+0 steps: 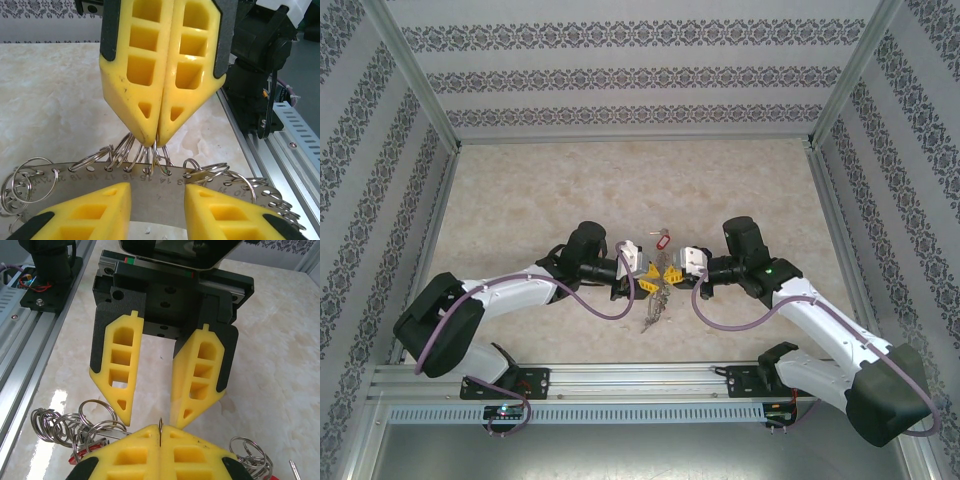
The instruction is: Put the keys on the keyring
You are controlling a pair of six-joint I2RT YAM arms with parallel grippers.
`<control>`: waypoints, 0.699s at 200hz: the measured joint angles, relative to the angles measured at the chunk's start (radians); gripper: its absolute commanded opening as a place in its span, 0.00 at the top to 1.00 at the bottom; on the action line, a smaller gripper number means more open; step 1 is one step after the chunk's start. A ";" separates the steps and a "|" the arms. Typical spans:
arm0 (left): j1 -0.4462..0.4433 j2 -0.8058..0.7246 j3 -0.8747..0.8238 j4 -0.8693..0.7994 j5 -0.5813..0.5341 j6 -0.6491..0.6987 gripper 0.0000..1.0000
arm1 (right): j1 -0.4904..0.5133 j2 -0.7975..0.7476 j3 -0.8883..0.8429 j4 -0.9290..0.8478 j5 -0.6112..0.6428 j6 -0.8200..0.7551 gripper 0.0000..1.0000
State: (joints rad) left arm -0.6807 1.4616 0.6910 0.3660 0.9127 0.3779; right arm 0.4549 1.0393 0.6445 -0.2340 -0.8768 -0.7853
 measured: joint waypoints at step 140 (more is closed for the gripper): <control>-0.001 -0.006 0.010 0.007 0.004 0.001 0.78 | 0.039 0.012 0.009 -0.016 0.036 -0.027 1.00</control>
State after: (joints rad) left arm -0.6815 1.4555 0.7010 0.3729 0.9169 0.3790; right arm 0.4938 1.0512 0.6537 -0.2504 -0.8410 -0.8127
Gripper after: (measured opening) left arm 0.251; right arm 0.050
